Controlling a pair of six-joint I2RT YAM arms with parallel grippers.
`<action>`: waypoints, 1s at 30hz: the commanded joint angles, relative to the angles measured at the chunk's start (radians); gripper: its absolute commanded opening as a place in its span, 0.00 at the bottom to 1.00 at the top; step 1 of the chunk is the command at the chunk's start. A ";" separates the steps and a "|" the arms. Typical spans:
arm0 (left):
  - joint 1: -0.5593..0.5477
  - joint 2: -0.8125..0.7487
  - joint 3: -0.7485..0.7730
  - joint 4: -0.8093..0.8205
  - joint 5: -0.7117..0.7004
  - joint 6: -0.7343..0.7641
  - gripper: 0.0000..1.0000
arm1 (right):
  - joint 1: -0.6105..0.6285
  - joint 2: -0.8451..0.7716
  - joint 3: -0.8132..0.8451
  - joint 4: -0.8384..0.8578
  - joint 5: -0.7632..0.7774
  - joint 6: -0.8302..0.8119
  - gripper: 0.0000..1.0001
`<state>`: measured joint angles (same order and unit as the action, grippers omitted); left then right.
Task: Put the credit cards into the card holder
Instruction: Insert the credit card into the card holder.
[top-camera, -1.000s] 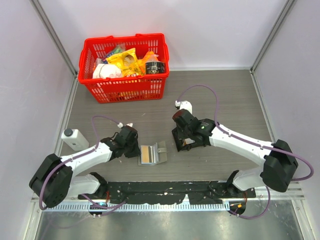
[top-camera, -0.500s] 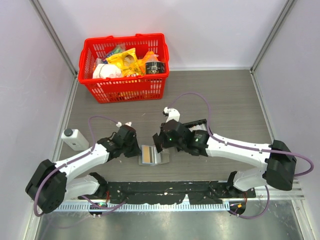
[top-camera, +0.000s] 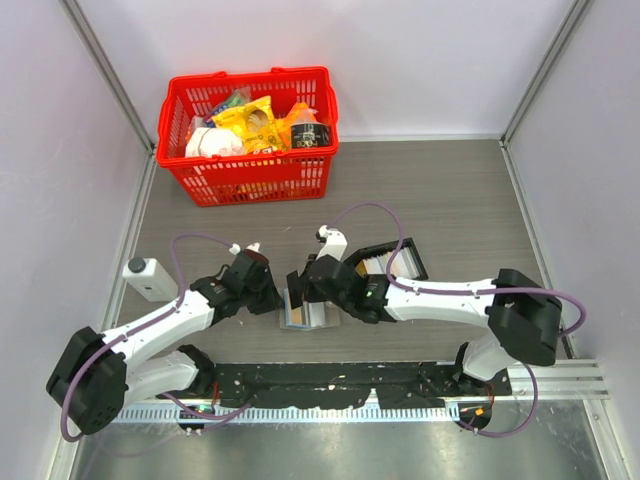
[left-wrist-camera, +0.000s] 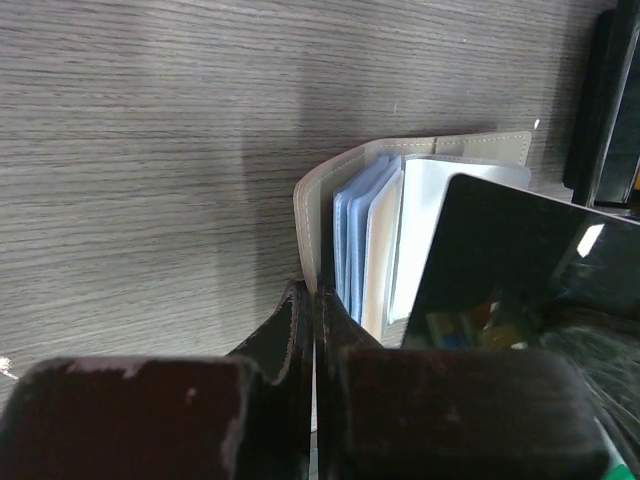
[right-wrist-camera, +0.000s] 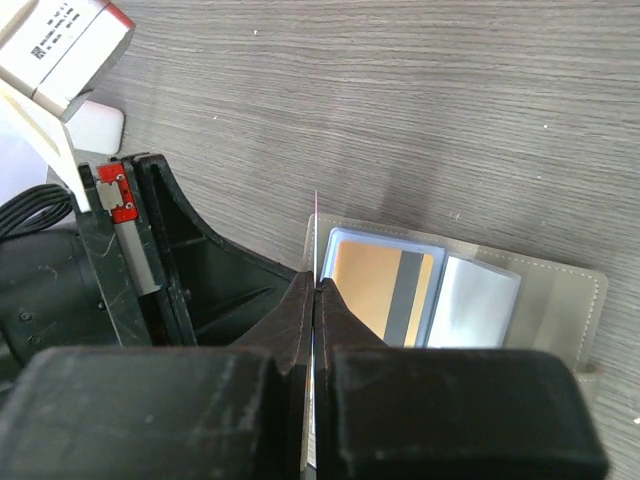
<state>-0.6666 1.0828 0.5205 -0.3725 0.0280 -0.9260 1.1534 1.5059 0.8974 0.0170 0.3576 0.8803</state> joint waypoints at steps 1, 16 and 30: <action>-0.002 -0.020 0.007 0.017 0.013 -0.013 0.00 | 0.006 0.023 0.000 0.115 0.044 0.034 0.01; -0.004 -0.024 -0.001 0.015 0.010 -0.010 0.00 | 0.008 0.085 0.011 0.086 0.037 0.034 0.01; -0.004 -0.021 0.000 0.009 0.003 -0.002 0.00 | 0.006 0.042 0.035 -0.048 0.106 0.003 0.01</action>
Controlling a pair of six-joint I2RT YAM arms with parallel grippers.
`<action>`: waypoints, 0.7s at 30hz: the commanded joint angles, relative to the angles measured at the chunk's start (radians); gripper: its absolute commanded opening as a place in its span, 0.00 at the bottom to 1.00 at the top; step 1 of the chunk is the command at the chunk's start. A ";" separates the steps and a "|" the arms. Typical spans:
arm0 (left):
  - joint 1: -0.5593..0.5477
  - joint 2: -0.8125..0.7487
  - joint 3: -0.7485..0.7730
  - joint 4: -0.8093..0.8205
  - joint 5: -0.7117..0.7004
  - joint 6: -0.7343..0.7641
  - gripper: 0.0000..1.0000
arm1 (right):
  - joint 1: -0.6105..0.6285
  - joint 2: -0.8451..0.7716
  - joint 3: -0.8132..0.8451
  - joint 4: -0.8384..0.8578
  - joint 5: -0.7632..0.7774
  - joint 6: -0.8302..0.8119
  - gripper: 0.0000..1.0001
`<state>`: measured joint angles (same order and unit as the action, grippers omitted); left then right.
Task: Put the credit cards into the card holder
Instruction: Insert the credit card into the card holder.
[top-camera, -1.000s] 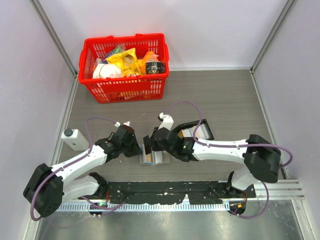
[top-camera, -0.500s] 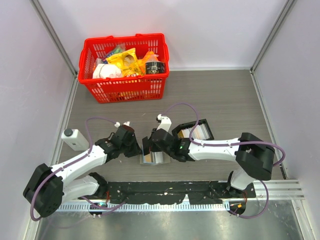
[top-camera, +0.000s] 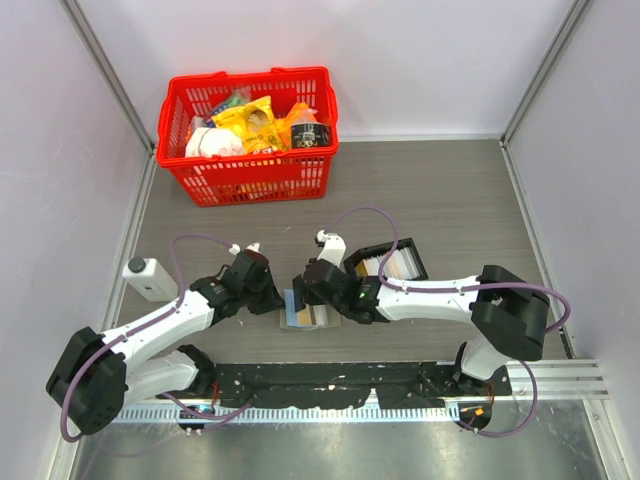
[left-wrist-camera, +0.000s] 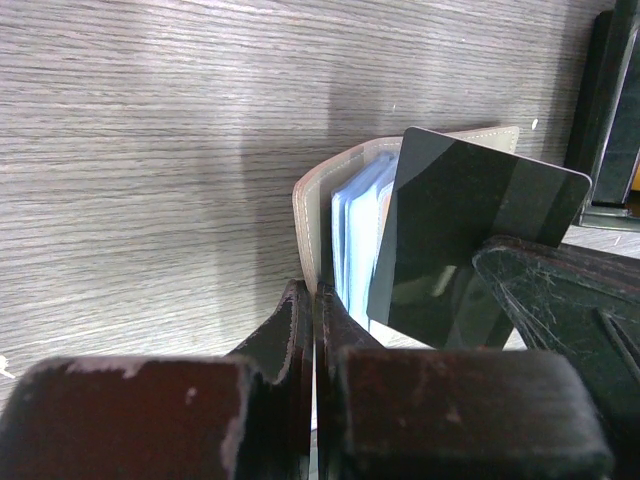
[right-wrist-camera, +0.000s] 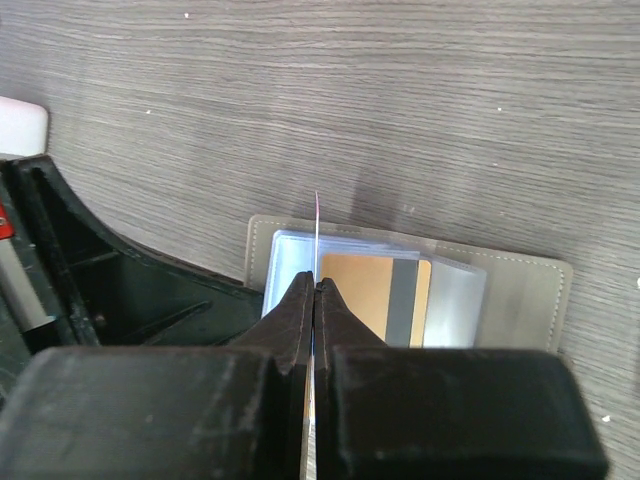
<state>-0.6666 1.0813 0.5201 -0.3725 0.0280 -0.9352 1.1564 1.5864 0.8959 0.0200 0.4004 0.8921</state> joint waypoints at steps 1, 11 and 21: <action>-0.002 -0.021 0.001 0.009 0.001 0.009 0.00 | 0.006 -0.045 0.035 -0.054 0.063 -0.012 0.01; -0.004 -0.018 0.000 0.003 -0.011 0.015 0.00 | 0.006 -0.085 0.020 -0.160 0.132 -0.019 0.01; -0.004 -0.015 0.001 0.004 -0.005 0.016 0.00 | 0.014 -0.082 0.113 -0.060 0.009 -0.078 0.01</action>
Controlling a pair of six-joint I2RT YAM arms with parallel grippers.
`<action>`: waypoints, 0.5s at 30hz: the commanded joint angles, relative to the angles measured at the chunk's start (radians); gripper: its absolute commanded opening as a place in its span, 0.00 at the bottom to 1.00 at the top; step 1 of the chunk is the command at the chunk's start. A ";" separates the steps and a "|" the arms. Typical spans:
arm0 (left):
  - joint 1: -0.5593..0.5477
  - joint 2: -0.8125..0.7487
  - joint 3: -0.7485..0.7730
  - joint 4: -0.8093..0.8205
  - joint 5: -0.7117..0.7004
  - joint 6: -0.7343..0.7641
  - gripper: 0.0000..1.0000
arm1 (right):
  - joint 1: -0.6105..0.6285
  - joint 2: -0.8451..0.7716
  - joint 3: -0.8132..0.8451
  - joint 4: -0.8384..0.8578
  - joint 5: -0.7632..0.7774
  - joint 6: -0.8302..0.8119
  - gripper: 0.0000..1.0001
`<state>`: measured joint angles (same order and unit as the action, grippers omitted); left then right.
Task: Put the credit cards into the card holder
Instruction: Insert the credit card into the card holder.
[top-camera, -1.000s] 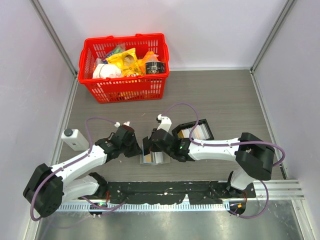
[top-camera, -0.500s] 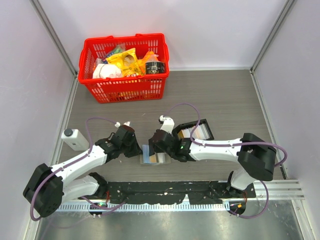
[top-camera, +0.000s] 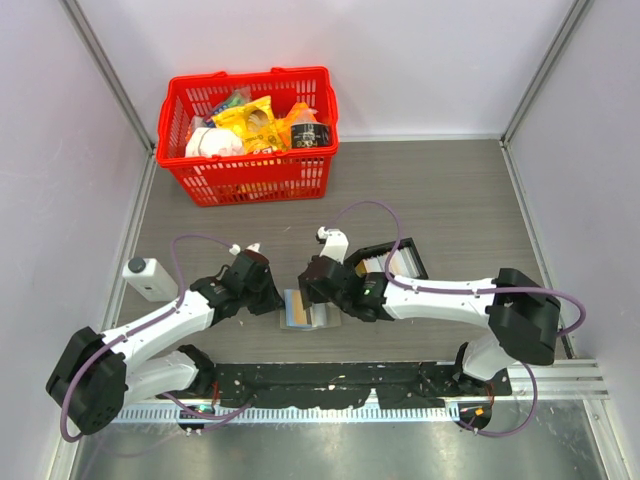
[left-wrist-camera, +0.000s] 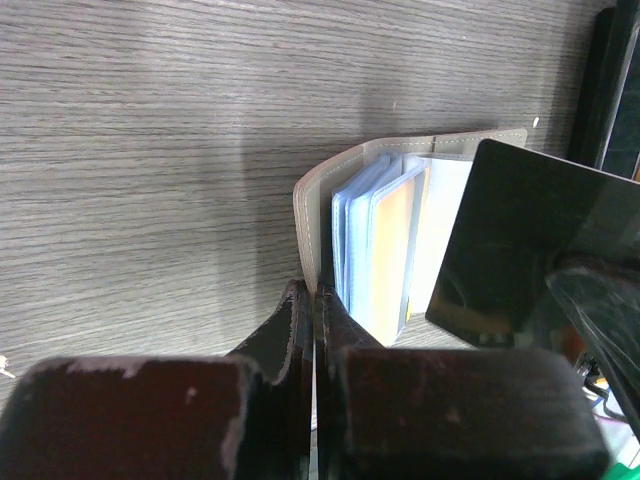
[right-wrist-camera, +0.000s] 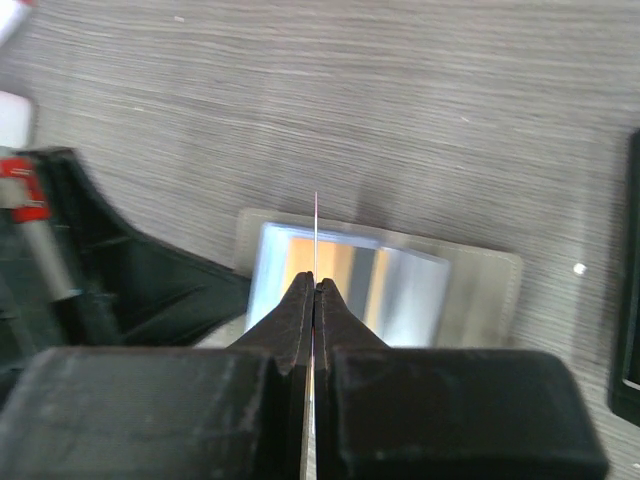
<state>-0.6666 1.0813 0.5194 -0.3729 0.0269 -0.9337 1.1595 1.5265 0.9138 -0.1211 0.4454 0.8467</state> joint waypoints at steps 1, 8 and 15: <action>-0.002 -0.017 0.004 0.003 -0.005 0.015 0.00 | 0.011 -0.014 0.105 0.081 -0.040 -0.034 0.01; -0.004 -0.032 0.004 -0.004 -0.013 0.013 0.00 | 0.012 0.060 0.126 0.098 -0.068 -0.018 0.01; -0.002 -0.038 0.002 -0.004 -0.016 0.012 0.00 | 0.011 0.075 0.108 0.084 -0.056 -0.012 0.01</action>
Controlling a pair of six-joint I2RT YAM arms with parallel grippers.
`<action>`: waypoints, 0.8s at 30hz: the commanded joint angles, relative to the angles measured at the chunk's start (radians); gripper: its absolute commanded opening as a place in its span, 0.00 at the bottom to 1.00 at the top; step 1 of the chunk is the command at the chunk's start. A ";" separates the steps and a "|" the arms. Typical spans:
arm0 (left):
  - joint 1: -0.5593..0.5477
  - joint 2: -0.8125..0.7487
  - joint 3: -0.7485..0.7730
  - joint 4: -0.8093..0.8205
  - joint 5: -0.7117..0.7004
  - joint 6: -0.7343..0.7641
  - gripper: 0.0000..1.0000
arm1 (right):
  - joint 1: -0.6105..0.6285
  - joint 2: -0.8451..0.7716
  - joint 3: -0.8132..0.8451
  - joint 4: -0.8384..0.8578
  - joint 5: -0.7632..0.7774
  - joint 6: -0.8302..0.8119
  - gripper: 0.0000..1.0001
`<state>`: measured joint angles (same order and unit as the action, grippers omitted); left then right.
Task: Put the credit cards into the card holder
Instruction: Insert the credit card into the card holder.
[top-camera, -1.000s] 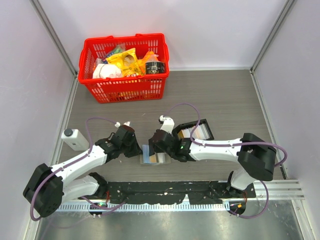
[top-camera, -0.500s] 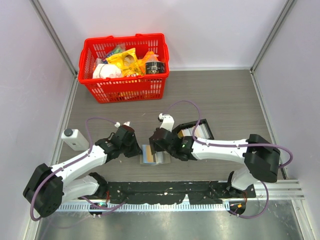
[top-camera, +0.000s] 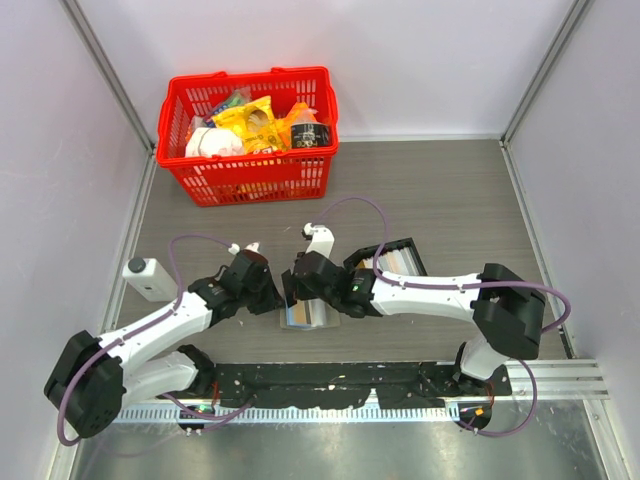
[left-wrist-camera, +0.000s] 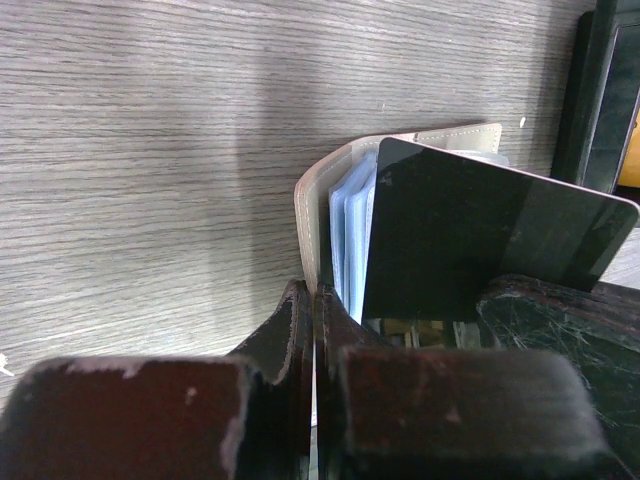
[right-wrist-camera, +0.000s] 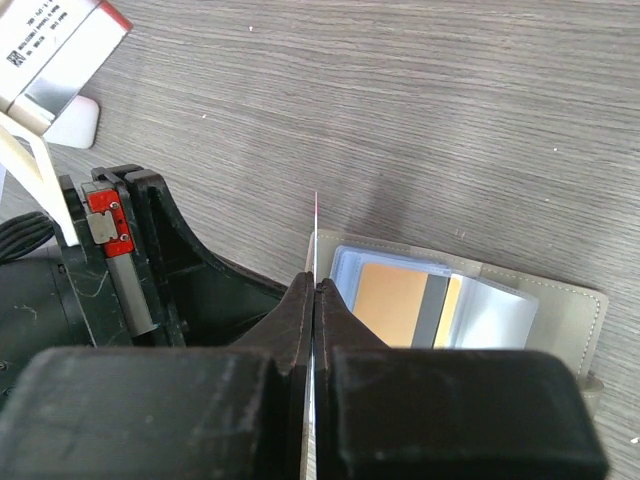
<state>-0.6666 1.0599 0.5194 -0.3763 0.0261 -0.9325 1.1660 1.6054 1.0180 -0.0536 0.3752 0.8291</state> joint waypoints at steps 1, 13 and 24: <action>-0.002 -0.015 0.001 0.000 -0.014 0.011 0.00 | 0.004 -0.004 -0.002 0.020 0.013 0.005 0.01; -0.004 -0.011 0.005 0.008 -0.009 0.009 0.00 | 0.008 0.016 -0.009 -0.023 0.018 0.005 0.01; -0.004 -0.015 0.002 0.008 -0.008 0.008 0.00 | 0.009 -0.050 0.002 0.014 0.004 0.016 0.01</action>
<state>-0.6666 1.0592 0.5194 -0.3763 0.0265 -0.9325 1.1679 1.6192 1.0088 -0.0856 0.3717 0.8333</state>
